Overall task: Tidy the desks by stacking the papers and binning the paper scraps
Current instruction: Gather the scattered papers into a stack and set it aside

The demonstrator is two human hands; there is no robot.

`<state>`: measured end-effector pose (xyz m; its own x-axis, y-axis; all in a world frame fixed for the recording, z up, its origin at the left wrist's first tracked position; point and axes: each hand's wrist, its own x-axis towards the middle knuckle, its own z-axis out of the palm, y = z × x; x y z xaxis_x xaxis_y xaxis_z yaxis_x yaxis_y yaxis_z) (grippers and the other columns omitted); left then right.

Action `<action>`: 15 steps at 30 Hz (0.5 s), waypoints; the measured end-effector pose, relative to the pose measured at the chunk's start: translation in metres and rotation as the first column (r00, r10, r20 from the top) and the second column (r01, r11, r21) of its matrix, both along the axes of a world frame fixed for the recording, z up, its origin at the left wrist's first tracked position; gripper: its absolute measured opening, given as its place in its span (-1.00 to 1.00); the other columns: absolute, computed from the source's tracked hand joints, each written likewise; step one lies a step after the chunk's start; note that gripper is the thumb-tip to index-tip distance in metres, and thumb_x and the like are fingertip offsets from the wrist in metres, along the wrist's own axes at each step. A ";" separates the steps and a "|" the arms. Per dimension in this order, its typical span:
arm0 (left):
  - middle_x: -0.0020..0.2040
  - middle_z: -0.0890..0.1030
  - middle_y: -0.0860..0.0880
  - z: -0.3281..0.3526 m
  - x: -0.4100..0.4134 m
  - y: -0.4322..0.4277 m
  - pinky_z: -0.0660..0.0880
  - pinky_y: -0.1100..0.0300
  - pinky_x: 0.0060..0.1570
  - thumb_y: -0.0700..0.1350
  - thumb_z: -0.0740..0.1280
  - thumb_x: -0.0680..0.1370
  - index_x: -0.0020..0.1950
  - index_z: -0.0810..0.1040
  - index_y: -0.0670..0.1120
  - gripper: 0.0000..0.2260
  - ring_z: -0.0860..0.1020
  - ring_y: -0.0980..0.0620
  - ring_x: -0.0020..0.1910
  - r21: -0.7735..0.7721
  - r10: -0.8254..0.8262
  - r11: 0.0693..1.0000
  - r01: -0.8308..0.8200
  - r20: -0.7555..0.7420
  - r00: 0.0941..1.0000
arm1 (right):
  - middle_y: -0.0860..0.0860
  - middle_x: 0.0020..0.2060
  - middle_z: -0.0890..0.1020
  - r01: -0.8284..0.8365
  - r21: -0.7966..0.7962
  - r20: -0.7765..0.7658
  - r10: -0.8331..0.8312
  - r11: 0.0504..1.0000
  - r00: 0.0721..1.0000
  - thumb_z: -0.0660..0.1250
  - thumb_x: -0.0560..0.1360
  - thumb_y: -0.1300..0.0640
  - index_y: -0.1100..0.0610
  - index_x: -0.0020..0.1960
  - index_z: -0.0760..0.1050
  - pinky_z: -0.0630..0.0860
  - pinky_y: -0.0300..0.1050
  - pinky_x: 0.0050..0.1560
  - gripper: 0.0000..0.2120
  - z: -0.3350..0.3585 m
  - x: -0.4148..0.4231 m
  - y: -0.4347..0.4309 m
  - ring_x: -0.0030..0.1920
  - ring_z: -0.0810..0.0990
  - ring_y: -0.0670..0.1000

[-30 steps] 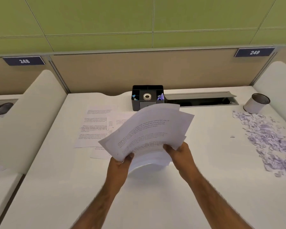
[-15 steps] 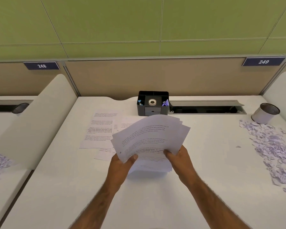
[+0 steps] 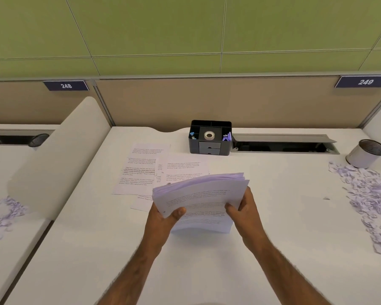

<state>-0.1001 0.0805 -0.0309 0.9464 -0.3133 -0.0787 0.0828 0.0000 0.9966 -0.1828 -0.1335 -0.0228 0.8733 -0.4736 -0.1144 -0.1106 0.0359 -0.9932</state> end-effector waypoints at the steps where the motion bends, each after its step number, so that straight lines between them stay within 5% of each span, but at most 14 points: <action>1: 0.15 0.69 0.05 -0.002 0.000 0.001 0.64 0.15 0.05 0.23 0.60 0.26 0.35 0.52 0.12 -0.30 0.65 0.02 0.17 0.022 0.009 1.000 -0.009 -0.010 1.000 | -0.03 0.18 0.59 0.010 -0.002 -0.004 -0.010 1.000 1.000 0.37 0.37 0.14 -0.01 0.42 0.32 0.66 -0.05 0.12 -0.37 0.000 0.000 0.001 0.17 0.60 -0.02; 8: -0.06 0.75 0.07 -0.006 0.005 -0.005 0.63 0.15 -0.06 0.00 0.58 0.44 0.05 0.68 0.08 -0.78 0.70 -0.04 0.02 0.088 0.085 0.993 -0.076 -0.098 0.992 | -0.14 0.05 0.67 0.024 -0.122 -0.104 -0.037 0.992 0.994 0.20 0.50 0.36 -0.04 0.26 0.51 0.54 -0.18 0.01 -0.55 -0.005 0.002 0.008 0.11 0.63 -0.09; 11: -0.05 0.76 0.02 0.000 0.003 -0.009 0.64 0.05 -0.06 0.09 0.51 0.37 0.07 0.70 0.01 -0.68 0.71 -0.08 -0.01 0.102 0.080 0.992 -0.071 -0.092 0.992 | -0.14 0.01 0.69 0.053 -0.126 -0.087 -0.065 0.991 0.994 0.19 0.56 0.36 -0.02 0.21 0.54 0.56 -0.20 -0.05 -0.62 0.002 0.002 0.006 0.06 0.66 -0.08; 15: -0.04 0.75 0.08 0.007 -0.003 -0.004 0.66 0.16 -0.14 0.08 0.50 0.36 0.13 0.65 0.04 -0.63 0.71 0.05 -0.05 0.097 0.065 0.993 -0.060 -0.049 0.997 | -0.12 0.07 0.66 0.045 -0.097 -0.037 -0.048 0.994 0.998 0.22 0.54 0.39 -0.08 0.23 0.50 0.60 -0.12 0.09 -0.56 0.011 -0.006 -0.007 0.10 0.64 -0.08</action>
